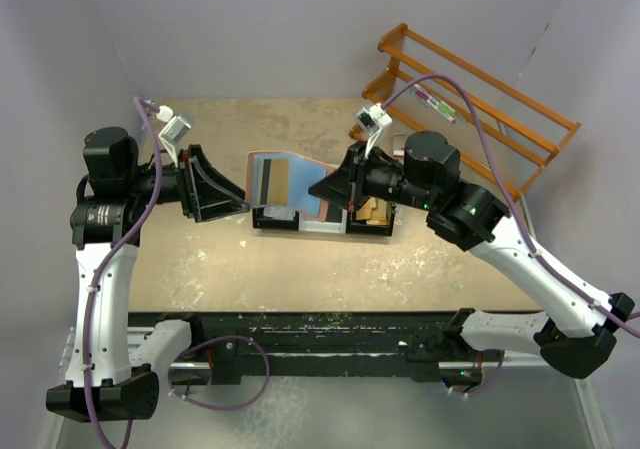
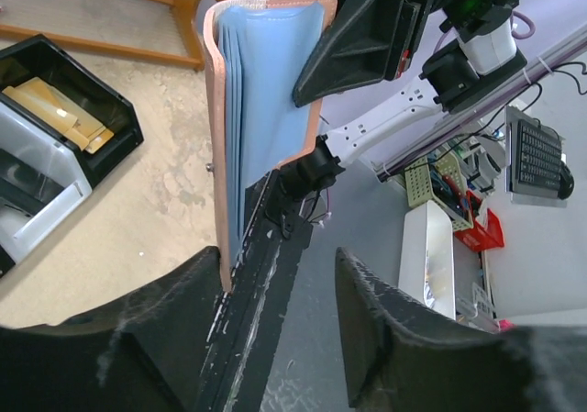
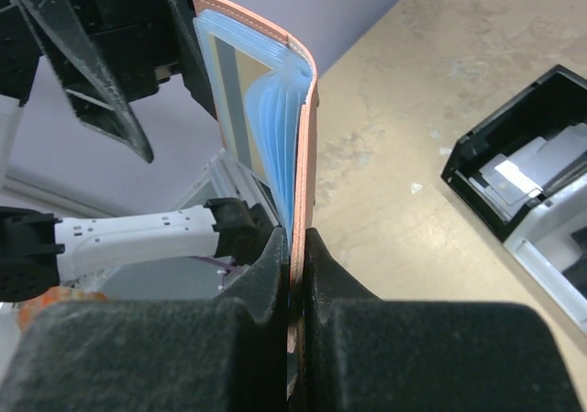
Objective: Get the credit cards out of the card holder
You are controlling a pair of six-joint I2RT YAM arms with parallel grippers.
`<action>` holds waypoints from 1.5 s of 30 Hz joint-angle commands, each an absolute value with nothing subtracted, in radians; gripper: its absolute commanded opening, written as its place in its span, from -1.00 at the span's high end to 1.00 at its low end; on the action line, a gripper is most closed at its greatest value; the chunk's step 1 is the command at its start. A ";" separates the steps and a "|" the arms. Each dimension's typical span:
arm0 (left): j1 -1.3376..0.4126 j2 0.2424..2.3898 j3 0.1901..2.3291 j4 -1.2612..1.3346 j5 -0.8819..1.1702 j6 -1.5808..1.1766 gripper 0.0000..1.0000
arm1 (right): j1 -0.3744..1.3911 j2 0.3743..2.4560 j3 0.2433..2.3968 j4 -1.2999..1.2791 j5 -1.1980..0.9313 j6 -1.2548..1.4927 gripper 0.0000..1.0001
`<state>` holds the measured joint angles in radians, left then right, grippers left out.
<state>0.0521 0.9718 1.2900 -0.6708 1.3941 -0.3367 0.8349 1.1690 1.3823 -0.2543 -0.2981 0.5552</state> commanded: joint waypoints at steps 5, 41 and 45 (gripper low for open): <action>0.049 0.941 1.265 -0.565 1.413 -0.370 -0.24 | 0.833 1.135 1.442 -0.231 -0.311 0.534 1.00; 0.050 0.925 1.144 -0.269 1.412 -0.630 0.46 | 0.833 1.153 1.356 -0.035 -0.578 0.566 1.00; 0.049 0.923 1.144 -0.273 1.430 -0.635 0.14 | 0.833 1.162 1.360 -0.034 -0.582 0.567 1.00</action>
